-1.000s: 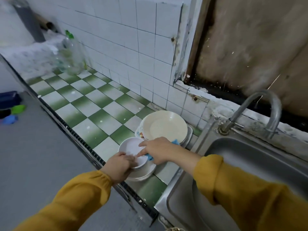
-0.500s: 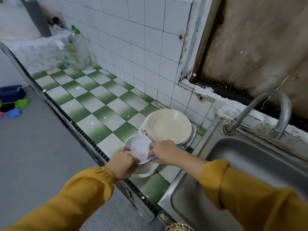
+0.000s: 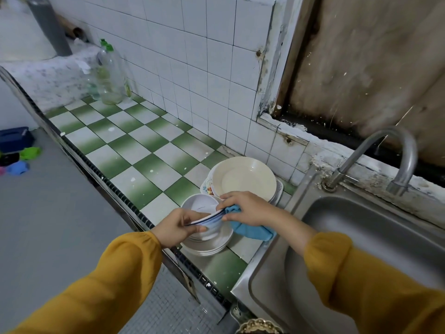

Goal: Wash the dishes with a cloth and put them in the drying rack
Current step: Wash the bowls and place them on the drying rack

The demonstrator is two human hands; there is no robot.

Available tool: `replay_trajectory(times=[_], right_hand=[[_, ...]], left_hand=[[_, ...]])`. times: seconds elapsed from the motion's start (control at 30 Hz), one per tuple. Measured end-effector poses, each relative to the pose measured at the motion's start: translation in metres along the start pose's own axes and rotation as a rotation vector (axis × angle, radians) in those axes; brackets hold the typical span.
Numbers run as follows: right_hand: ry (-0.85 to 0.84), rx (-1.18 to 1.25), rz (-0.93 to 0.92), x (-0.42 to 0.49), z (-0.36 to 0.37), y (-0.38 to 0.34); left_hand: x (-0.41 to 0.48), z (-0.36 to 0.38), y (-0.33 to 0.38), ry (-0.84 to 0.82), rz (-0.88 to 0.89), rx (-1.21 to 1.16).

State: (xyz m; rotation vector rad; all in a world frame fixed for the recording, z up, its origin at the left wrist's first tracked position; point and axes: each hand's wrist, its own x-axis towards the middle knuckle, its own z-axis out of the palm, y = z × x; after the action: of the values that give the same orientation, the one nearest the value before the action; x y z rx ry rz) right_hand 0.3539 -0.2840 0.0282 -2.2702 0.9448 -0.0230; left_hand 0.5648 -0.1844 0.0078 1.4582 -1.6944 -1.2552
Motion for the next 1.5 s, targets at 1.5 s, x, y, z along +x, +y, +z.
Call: replay_trajectory(times=[1.5], right_hand=[[1.296,0.555,-0.013,-0.224,-0.03,-0.02]], left_hand=[[-0.019,0.204,0.227,0.423,-0.081,-1.144]])
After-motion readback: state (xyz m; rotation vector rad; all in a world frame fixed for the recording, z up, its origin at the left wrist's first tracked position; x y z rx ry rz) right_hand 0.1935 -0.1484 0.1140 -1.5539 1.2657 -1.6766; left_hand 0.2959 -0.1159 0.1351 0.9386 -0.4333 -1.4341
